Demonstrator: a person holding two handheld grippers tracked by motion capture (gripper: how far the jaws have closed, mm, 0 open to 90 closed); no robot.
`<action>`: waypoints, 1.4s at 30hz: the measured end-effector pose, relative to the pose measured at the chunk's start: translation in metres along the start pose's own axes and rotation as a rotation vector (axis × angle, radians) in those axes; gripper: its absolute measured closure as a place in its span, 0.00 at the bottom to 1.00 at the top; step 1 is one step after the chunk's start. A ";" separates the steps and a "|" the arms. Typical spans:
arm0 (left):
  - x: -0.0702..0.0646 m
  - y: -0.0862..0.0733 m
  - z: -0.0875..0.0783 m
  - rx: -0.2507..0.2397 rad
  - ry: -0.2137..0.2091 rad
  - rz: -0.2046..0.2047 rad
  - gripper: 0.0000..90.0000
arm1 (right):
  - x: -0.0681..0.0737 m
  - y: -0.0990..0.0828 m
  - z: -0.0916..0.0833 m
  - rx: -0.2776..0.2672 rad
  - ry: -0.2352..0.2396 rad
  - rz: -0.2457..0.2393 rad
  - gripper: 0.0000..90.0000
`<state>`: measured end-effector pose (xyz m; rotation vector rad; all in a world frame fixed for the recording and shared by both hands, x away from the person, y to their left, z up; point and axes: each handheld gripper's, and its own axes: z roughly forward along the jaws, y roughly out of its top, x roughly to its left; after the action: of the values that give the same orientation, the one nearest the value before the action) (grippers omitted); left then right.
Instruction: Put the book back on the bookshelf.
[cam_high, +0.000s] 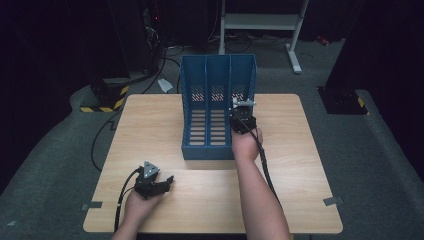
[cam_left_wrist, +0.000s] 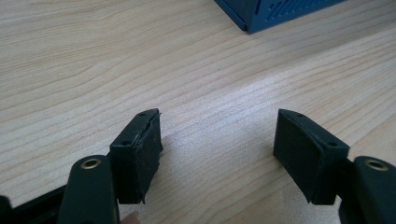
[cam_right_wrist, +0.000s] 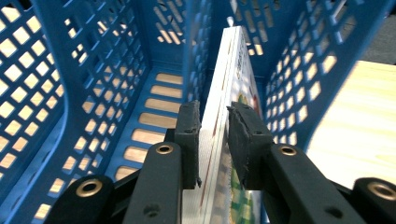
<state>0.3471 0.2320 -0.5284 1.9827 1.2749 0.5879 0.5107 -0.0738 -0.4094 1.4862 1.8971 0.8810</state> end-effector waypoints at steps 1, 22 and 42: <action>0.000 0.000 0.000 0.001 0.000 0.000 0.36 | -0.002 0.000 -0.001 0.000 -0.002 0.002 0.82; 0.000 0.000 0.000 0.002 0.000 0.000 0.36 | -0.042 -0.008 -0.009 -0.003 -0.055 0.049 0.81; 0.000 0.000 0.000 0.002 0.000 0.000 0.36 | -0.044 -0.009 -0.005 -0.007 -0.029 0.067 0.63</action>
<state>0.3470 0.2321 -0.5282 1.9847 1.2757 0.5869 0.5114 -0.1184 -0.4115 1.5586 1.8310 0.8901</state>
